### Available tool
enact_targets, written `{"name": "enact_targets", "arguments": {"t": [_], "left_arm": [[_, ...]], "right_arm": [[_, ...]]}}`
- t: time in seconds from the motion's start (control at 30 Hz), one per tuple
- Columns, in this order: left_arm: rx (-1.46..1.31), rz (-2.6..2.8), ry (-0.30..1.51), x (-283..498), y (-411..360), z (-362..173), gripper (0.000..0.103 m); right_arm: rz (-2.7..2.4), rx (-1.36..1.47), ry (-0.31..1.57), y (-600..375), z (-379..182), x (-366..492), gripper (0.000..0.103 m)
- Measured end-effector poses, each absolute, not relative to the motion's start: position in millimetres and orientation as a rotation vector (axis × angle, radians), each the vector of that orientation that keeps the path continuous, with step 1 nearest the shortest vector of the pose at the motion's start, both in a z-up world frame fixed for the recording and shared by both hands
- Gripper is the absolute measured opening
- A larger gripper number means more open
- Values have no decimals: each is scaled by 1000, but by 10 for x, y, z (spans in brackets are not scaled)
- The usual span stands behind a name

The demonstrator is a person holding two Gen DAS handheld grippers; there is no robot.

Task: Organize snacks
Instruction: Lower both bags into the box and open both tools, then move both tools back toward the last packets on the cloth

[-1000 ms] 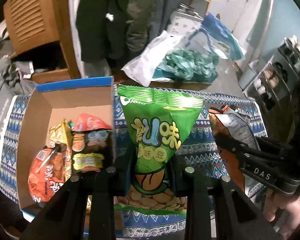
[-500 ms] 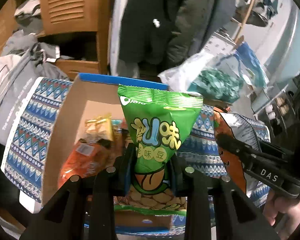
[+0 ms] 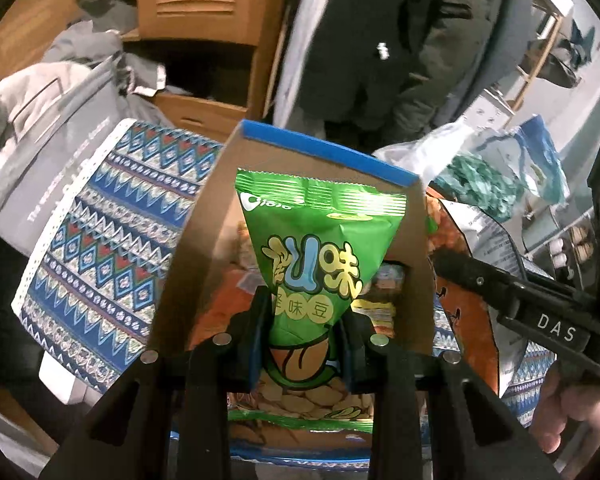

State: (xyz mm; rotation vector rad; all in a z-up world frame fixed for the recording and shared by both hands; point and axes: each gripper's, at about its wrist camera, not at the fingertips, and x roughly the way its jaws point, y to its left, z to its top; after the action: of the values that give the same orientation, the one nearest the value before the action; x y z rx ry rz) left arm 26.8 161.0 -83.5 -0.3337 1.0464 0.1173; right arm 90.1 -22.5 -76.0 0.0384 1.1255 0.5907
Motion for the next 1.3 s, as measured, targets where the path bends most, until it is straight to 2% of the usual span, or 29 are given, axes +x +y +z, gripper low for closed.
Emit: {"name": "enact_targets", "arguments": {"t": [0.27,0.33,0.37,0.4,0.47,0.57,0.7,0.83,0.9,1.07,1.17,1.3], "left_arm": [[-371,127,1058,248,1718,-910,30],[-373,125,1059,246,1726,-919,36],[-370,131,1061,246,1726,-922,46],[-366,138,1059,246,1725,-923,51],[-352,156,1050,244,1719,-924,52],[-350,154,1065,256,1710,-936,53],[-355,160,1062,247,1700,-910,62],[-354,142,1044,243,1630,-833,62],[-342,133,1040,247,1569,-794,63],[-314,102,1032,250,1407,-715,63],[-297,84,1027,250,1292,-671,68],[-275,63,1025,272,1145,-637,69]], "right_arm": [[616,39,1161,50,-879,907,40],[625,50,1166,93,-886,902,42],[627,59,1172,100,-890,905,47],[633,68,1174,103,-889,904,54],[621,71,1167,84,-868,903,59],[609,77,1174,50,-848,915,59],[593,73,1151,-28,-772,913,59],[577,63,1132,-132,-690,908,59],[562,56,1119,-185,-658,895,65],[531,39,1095,-364,-590,866,66],[517,40,1089,-463,-573,853,66],[496,42,1085,-632,-561,822,68]]}}
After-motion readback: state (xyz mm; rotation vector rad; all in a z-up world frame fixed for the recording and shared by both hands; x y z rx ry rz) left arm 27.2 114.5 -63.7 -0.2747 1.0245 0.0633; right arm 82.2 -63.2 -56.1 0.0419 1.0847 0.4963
